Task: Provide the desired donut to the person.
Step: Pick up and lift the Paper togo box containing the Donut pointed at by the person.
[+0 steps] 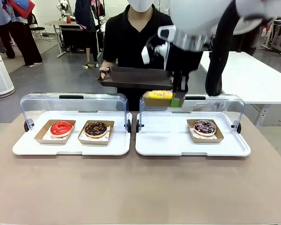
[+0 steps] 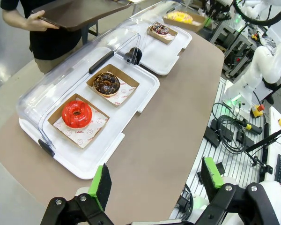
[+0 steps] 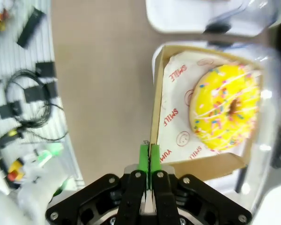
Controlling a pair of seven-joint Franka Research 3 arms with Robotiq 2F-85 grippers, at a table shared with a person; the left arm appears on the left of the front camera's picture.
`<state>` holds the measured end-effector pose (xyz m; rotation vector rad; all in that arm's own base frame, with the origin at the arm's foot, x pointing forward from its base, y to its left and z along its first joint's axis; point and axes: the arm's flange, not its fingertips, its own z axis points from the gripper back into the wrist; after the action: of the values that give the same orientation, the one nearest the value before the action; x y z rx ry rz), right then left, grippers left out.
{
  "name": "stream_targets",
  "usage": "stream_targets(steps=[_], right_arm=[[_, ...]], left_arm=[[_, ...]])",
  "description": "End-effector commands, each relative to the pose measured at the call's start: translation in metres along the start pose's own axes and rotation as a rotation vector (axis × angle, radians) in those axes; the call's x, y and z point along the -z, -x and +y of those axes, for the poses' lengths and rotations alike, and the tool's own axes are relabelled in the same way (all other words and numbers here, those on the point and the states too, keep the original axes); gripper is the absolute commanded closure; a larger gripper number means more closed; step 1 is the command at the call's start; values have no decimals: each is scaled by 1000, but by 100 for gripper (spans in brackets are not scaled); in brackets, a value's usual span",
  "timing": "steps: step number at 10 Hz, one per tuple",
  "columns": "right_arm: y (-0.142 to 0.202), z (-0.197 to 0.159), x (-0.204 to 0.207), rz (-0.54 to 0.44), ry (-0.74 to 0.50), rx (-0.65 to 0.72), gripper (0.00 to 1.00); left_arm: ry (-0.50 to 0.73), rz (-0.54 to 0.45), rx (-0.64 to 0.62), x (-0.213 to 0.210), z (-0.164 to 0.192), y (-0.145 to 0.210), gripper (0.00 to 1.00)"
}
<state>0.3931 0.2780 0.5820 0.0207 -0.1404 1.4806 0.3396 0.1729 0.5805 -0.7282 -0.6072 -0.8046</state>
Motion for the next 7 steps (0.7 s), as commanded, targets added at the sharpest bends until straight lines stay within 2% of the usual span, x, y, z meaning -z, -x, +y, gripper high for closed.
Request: stream_targets(steps=[1, 3, 5, 6, 7], right_arm=[[-24, -9, -25, 2, 8, 13, 100], [-37, -14, -39, -2, 22, 22, 100], [-36, -25, -31, 16, 14, 18, 100], [-32, -12, -42, -40, 19, 3, 100], [-32, -12, -42, -40, 19, 3, 100]], left_arm=[[2, -5, 6, -1, -1, 0, 0], [2, -5, 6, -1, -1, 0, 0], [2, -5, 6, -1, -1, 0, 0], [2, -5, 6, -1, -1, 0, 0], [2, -5, 6, -1, -1, 0, 0]])
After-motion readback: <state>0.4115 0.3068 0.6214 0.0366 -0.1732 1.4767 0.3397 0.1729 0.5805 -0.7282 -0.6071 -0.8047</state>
